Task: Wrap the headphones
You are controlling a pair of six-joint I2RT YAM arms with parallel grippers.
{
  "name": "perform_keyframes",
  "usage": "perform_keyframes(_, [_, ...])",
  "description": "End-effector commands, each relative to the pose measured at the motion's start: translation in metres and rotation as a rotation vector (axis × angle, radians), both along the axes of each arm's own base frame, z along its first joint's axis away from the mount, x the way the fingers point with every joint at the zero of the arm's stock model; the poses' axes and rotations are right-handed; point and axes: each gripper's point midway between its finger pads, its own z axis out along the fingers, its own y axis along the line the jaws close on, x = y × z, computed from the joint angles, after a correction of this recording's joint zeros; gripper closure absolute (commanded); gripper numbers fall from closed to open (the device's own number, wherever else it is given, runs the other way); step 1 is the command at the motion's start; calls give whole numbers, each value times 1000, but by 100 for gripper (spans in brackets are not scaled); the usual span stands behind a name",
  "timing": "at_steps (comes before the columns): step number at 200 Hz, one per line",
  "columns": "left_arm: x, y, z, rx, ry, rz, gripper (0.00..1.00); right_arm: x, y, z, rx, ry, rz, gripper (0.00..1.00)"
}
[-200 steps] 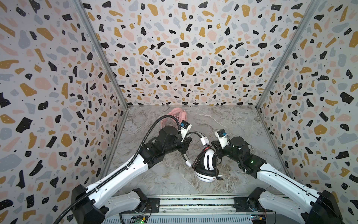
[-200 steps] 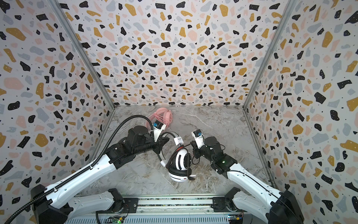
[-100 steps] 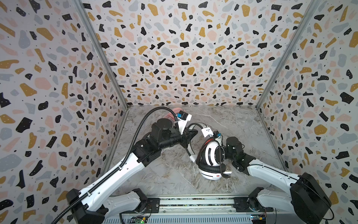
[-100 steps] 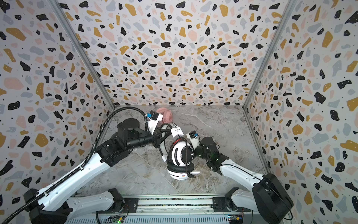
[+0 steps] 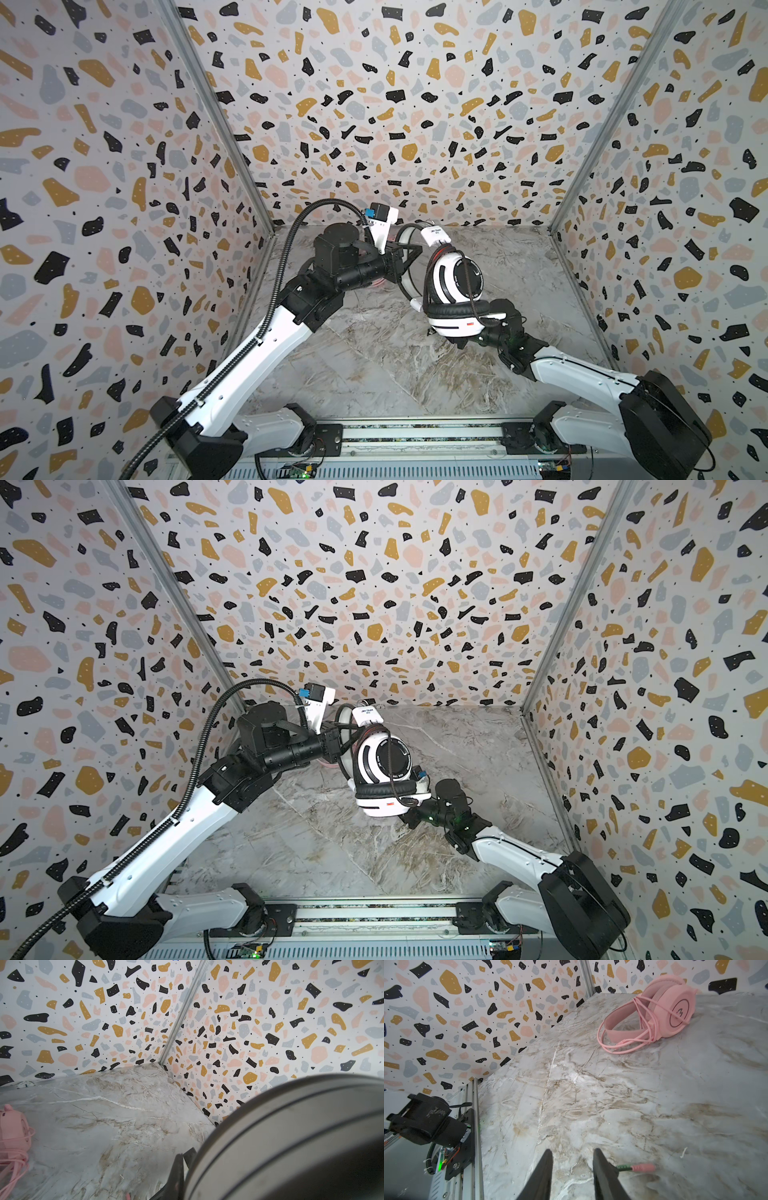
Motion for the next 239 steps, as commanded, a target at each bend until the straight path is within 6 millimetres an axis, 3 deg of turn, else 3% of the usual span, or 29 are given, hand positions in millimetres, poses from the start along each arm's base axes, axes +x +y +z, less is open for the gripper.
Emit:
perform_keyframes(1, [-13,7,81,-214,-120,-43,100,-6,3,2,40,13,34,65])
perform_keyframes(24, [-9,3,81,-226,-112,-49,100,-5,3,3,41,5,30,68])
perform_keyframes(47, [-5,2,81,-245,-93,-55,100,1,5,7,50,-10,20,83])
perform_keyframes(101, [25,35,99,-339,-87,90,100,-10,4,7,101,17,46,89])
perform_keyframes(131, [34,45,106,-378,-90,120,100,-18,1,15,128,3,55,71])
perform_keyframes(195, [34,41,99,-374,-57,100,100,-13,15,26,232,15,99,68])
perform_keyframes(239, [32,41,99,-342,-46,99,100,0,16,26,230,-20,68,48])
